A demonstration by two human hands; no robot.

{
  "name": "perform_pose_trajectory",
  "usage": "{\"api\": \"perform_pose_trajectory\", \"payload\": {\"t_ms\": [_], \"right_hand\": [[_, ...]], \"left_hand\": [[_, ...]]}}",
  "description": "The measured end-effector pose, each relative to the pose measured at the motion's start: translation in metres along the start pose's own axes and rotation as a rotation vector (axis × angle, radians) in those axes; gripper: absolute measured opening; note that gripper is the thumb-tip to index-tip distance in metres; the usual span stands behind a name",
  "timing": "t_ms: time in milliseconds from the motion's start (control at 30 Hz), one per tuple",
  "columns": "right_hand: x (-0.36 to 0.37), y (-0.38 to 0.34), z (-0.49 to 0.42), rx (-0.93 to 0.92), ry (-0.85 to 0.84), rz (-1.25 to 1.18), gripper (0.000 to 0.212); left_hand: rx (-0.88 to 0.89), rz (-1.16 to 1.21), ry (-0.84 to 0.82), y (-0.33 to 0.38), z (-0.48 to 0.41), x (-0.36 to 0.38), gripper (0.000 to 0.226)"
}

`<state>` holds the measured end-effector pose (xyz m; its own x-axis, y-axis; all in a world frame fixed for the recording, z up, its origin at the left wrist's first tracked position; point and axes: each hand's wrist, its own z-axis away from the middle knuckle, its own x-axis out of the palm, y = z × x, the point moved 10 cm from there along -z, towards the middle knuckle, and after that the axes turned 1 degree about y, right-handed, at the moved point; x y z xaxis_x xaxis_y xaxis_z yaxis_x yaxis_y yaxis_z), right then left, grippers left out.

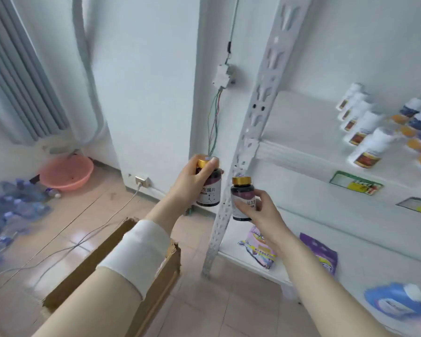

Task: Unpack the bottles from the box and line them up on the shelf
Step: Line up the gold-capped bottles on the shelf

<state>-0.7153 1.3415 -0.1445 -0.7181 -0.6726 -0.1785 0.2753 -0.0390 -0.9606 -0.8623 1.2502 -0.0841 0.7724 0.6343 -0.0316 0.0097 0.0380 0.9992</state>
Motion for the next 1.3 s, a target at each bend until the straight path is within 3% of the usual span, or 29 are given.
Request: {"api": "perform_pose_trajectory", "payload": {"t_ms": [100, 267, 433, 567, 800, 867, 967, 1300], "right_hand": [[-0.094, -0.019, 0.032, -0.057, 0.1, -0.051, 0.026], [-0.261, -0.035, 0.112, -0.169, 0.219, -0.121, 0.04], [-0.426, -0.027, 0.189, -0.237, 0.306, -0.195, 0.035], [-0.53, -0.021, 0.239, -0.285, 0.382, -0.23, 0.022], [-0.705, -0.003, 0.298, -0.304, 0.614, -0.2, 0.035], [-0.749, -0.004, 0.304, -0.294, 0.631, -0.163, 0.032], [-0.819, -0.007, 0.306, -0.294, 0.673, -0.12, 0.04], [-1.022, 0.02, 0.3, -0.222, 0.742, -0.097, 0.048]], "left_hand": [[0.091, 0.01, -0.123, 0.059, 0.011, 0.095, 0.012], [0.233, 0.062, -0.272, 0.141, 0.054, 0.274, 0.011], [0.233, 0.107, -0.498, 0.19, 0.102, 0.461, 0.021], [0.238, 0.114, -0.631, 0.212, 0.133, 0.58, 0.016], [0.329, 0.081, -0.761, 0.249, 0.156, 0.749, 0.028], [0.354, 0.07, -0.787, 0.256, 0.155, 0.795, 0.035], [0.382, 0.072, -0.841, 0.264, 0.151, 0.869, 0.022], [0.386, -0.035, -0.914, 0.266, 0.124, 1.08, 0.035]]}}
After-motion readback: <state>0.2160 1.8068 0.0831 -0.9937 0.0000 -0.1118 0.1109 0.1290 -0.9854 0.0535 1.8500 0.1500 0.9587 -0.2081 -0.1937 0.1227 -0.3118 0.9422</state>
